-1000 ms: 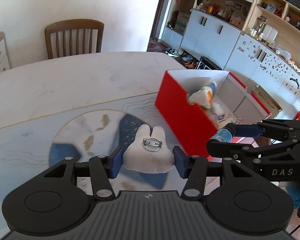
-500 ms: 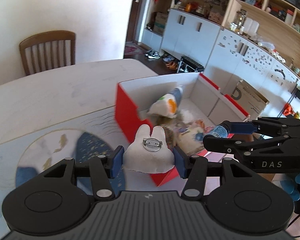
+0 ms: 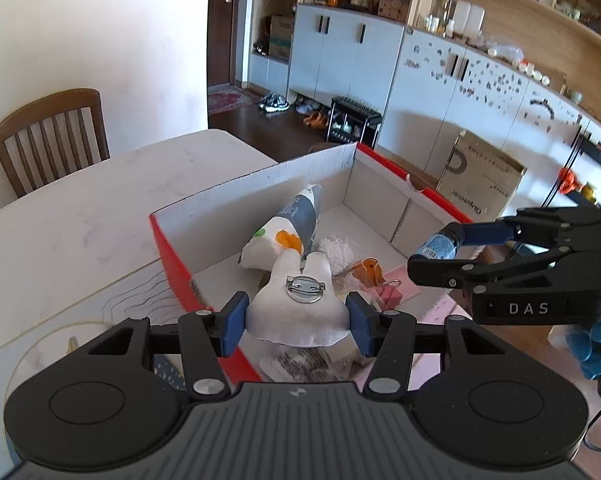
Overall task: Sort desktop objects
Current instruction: 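Carry the plush bunny and dropper bottle with both tools into the box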
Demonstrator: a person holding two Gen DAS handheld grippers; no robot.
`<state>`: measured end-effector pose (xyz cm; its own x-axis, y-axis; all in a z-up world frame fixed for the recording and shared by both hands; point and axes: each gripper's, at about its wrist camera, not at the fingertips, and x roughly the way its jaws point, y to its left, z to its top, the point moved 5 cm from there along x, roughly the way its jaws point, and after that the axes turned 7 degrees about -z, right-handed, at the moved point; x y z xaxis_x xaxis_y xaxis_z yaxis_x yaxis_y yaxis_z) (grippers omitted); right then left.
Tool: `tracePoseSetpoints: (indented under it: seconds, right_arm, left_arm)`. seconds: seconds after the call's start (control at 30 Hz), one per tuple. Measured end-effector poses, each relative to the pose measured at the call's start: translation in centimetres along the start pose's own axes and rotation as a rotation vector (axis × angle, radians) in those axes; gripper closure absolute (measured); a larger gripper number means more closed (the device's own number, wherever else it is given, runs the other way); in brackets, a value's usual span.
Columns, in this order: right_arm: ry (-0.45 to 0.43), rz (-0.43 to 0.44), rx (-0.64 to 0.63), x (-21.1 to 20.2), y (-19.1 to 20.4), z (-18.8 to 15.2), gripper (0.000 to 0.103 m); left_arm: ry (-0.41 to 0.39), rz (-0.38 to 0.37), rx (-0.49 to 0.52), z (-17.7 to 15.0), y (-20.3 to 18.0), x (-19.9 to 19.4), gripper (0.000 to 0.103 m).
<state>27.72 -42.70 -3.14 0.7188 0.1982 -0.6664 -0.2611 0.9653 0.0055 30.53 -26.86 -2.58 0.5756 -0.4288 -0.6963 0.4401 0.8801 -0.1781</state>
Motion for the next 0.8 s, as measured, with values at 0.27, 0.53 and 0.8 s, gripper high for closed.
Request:
tracePoseSetpoints:
  seconds: [0.27,0.53,0.8]
  right_arm:
    - [0.045,-0.03,-0.011,4.3,-1.9,0.8,0.041]
    - [0.13,-0.026,-0.026,9.1,-1.7,0.9,0.041]
    - [0.215,-0.019,-0.012,11.9,-1.9,0.8,0.041]
  left_arm:
    - [0.09,0.037,0.021,0.5,0.7,4.7,0.051]
    - [0.168,0.054,0.035,0.2,1.5,7.5,0.051]
    - [0.226,0.034,0.043,0.4,1.5,9.3,0.051]
